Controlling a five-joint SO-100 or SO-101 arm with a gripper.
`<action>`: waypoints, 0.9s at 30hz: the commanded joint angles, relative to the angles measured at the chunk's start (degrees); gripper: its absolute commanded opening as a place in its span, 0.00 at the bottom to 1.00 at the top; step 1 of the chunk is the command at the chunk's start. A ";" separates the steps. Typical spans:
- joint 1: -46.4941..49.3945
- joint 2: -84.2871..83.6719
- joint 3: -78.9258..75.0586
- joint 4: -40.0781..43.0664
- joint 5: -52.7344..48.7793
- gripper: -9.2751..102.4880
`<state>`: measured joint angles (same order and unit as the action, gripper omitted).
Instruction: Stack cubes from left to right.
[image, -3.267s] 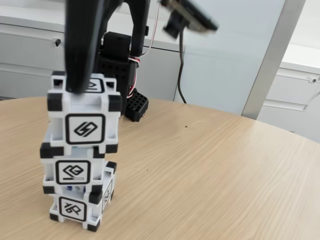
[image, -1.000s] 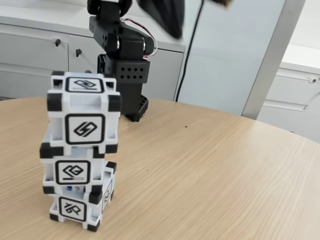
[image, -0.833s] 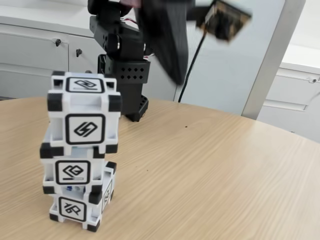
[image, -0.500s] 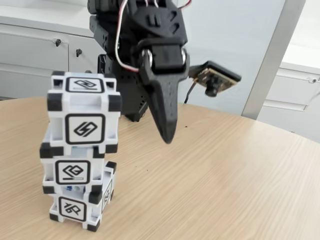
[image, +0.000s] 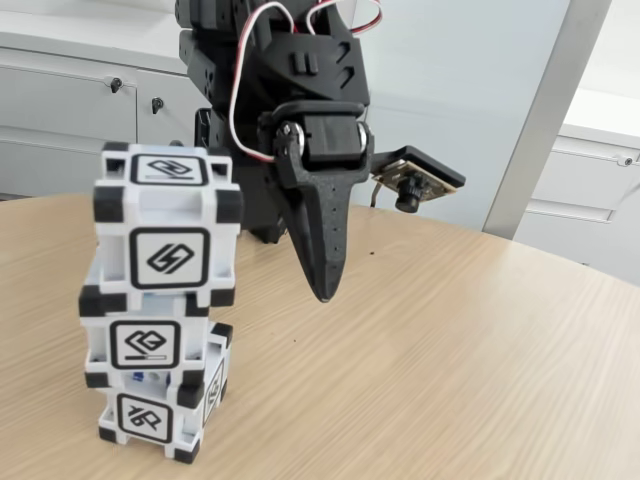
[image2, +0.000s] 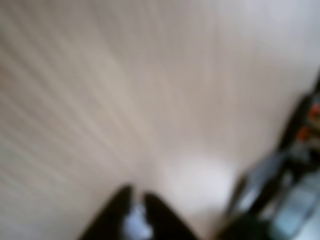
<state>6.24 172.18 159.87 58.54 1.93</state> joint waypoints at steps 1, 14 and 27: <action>0.26 0.44 -0.35 -0.62 -0.79 0.08; -0.35 0.53 -0.26 -0.70 -2.90 0.08; -0.62 0.53 -0.26 -0.70 -3.25 0.08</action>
<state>5.98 172.35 159.87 58.54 -0.88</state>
